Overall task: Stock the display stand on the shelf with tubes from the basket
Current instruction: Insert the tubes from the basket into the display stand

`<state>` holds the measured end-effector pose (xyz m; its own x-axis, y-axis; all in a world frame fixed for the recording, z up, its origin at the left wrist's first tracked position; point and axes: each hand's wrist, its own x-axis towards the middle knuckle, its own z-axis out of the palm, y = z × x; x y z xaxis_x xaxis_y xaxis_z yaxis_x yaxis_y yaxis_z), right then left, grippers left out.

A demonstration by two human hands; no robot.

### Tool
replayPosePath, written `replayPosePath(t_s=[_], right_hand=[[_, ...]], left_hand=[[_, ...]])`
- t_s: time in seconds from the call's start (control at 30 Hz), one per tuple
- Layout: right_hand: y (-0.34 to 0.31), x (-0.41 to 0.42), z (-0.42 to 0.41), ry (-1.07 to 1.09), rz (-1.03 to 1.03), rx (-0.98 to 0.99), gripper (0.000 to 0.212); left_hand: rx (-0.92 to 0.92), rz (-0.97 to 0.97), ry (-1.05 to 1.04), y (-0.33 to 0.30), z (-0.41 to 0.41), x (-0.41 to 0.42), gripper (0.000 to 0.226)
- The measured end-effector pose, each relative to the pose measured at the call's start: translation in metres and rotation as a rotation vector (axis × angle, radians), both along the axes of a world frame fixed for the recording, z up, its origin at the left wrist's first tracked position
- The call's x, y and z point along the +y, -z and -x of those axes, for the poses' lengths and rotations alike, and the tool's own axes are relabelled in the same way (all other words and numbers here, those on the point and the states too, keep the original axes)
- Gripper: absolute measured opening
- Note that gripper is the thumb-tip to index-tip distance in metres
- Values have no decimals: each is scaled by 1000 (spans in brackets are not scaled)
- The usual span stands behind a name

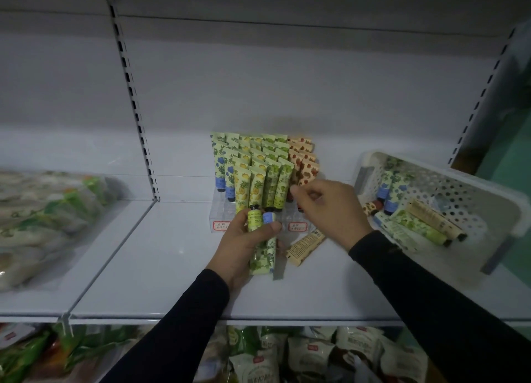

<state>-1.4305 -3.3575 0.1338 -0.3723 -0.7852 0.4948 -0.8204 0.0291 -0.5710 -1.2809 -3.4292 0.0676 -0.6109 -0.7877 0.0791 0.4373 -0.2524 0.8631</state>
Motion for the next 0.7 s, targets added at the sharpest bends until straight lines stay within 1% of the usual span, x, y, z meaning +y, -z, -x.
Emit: replayPosePath(t_s=[0.1, 0.23, 0.3, 0.37, 0.43, 0.47, 0.5, 0.57, 0.6, 0.7], right_hand=[[14, 11, -4, -96, -133, -120, 34], [28, 18, -16, -237, -344, -218, 62], [33, 17, -19, -275, -407, -213, 70], [36, 15, -20, -308, -424, -280, 66], [36, 15, -17, -316, -409, -397, 51], [35, 15, -15, -316, -408, -422, 44], [34, 16, -12, -320, -412, -422, 39], [33, 17, -8, -335, -416, -362, 33], [32, 18, -6, -338, -410, -337, 31], [25, 22, -3, -360, -403, -359, 33]], left_hand=[[-10, 48, -7, 3, -1, -2, 51], [-1, 69, -5, 3, -2, -2, 56], [0, 71, -10, 1, -2, 0, 53], [-4, 46, -34, 1, -1, 2, 49], [-5, 5, -46, 0, -1, 2, 43], [-7, -7, -40, 1, -1, 1, 40], [-12, -9, -34, 1, -1, 0, 38], [-16, -8, -38, 2, -1, -1, 34], [-9, -8, -41, 2, -1, -1, 33], [5, -1, -42, -1, 0, 2, 31]])
